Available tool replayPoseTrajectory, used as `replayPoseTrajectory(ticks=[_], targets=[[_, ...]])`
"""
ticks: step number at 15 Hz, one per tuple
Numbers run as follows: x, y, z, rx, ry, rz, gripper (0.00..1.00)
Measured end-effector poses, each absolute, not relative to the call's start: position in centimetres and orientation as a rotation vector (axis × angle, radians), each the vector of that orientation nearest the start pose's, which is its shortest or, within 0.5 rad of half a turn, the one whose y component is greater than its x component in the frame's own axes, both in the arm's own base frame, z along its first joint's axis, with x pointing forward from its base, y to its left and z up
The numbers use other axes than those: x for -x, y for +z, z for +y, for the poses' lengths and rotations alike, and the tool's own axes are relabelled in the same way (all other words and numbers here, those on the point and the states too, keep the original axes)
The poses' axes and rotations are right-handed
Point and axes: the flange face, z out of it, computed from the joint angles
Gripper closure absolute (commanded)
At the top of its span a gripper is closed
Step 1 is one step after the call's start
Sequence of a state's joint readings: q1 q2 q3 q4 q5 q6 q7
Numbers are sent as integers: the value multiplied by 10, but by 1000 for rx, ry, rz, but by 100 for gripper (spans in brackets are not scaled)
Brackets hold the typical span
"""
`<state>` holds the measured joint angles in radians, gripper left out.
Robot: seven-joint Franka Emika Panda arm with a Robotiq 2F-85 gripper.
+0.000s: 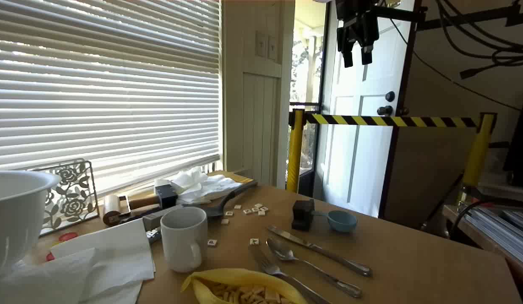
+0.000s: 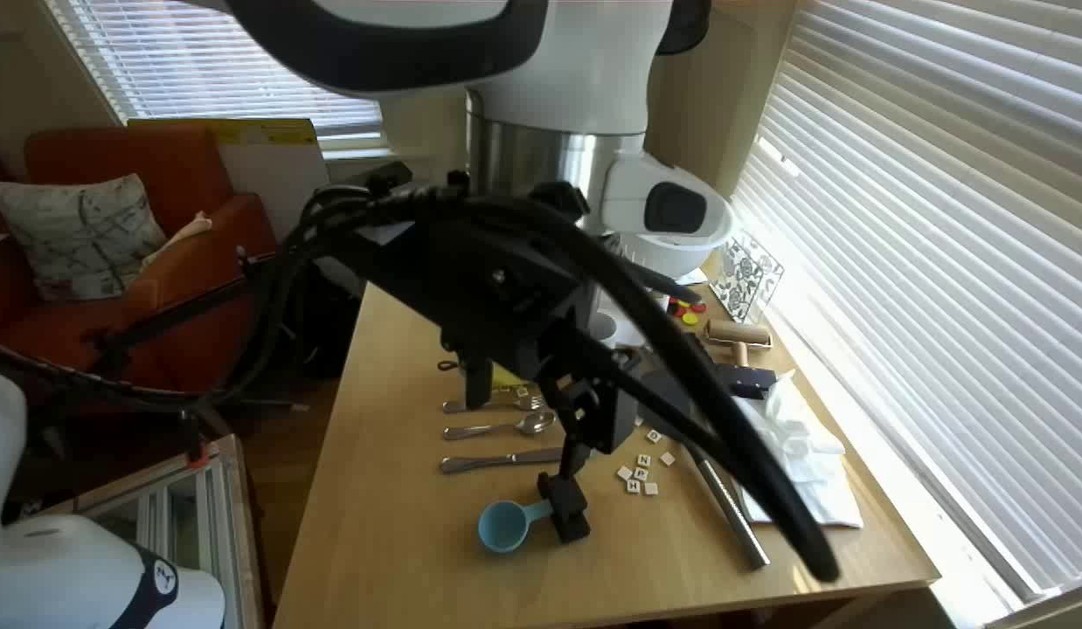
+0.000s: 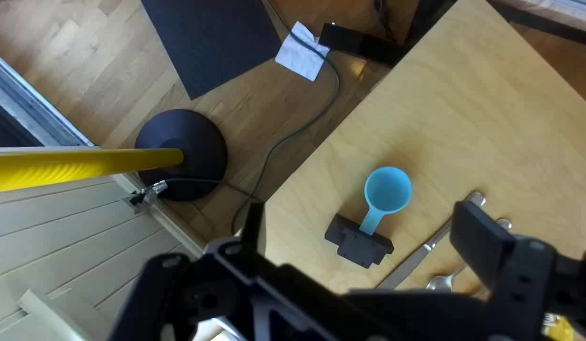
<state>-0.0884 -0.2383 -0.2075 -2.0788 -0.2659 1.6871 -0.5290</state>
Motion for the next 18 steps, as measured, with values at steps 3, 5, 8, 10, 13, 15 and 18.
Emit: replayPoseTrajectory(ticks=[3,5,8,10,13,15,18], targets=[[-441,517,-167,3218,372,-477,0],[-441,517,-167,3218,372,-477,0],[-447,511,-157,3229,424,-388,0],[-463,496,-136,3242,521,-290,0],[-504,455,-92,3277,665,-132,0],[-531,424,-72,3282,788,-32,0],[-563,381,-66,3241,996,53,0]])
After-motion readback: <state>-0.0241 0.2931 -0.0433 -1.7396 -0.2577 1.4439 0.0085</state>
